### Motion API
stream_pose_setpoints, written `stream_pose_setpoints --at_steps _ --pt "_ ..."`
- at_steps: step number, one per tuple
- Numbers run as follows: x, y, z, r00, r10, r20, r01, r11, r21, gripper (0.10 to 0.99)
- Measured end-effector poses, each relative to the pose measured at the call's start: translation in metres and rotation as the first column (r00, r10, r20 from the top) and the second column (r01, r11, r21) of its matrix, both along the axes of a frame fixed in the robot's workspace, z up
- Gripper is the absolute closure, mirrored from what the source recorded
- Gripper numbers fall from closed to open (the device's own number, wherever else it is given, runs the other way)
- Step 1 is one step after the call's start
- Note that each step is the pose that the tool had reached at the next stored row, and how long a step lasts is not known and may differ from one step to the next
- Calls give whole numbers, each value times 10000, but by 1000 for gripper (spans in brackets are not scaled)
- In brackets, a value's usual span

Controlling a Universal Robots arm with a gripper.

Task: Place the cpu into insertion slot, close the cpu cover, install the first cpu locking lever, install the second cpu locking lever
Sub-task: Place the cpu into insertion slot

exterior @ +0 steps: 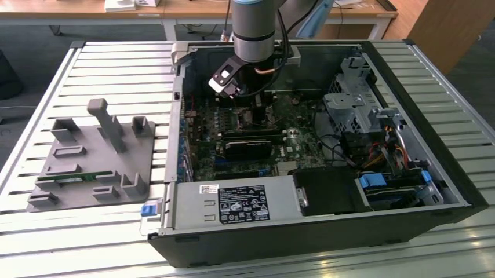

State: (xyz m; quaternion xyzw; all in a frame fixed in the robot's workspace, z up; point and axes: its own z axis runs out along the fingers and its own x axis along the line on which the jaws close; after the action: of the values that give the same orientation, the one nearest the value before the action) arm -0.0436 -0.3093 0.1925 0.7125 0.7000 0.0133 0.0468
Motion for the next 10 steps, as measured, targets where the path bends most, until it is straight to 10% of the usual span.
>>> stream_pose_setpoints --at_steps 10 --pt "0 0 111 10000 -1 1 1 10000 4 475"
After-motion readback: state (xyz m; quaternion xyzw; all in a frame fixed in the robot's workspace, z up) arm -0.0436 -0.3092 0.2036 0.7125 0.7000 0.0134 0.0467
